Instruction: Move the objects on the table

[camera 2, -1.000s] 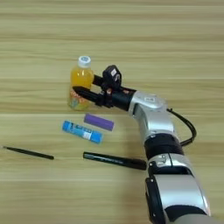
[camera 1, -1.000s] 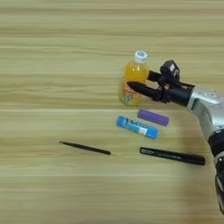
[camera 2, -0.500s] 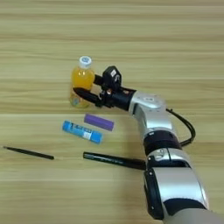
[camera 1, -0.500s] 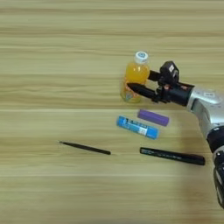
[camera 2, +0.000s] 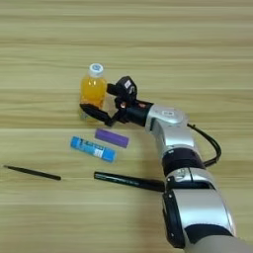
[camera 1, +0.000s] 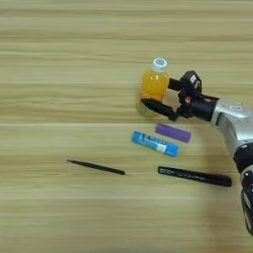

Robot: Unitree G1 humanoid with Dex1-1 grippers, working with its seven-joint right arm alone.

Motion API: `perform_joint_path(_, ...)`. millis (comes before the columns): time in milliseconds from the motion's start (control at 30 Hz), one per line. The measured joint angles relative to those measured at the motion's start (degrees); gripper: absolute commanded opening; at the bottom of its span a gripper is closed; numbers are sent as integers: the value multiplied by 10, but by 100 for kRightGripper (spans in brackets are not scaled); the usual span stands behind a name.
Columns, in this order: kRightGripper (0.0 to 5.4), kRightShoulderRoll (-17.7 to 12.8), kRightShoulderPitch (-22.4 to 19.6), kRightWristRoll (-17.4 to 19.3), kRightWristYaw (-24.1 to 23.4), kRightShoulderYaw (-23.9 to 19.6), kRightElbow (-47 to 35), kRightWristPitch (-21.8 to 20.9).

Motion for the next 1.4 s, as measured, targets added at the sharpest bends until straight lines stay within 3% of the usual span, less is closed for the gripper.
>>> perform_joint_path(467, 539, -5, 17, 1, 19, -4, -13, -9)
perform_joint_path(1400, 539, -65, 91, 7, 90, -8, -80, -3)
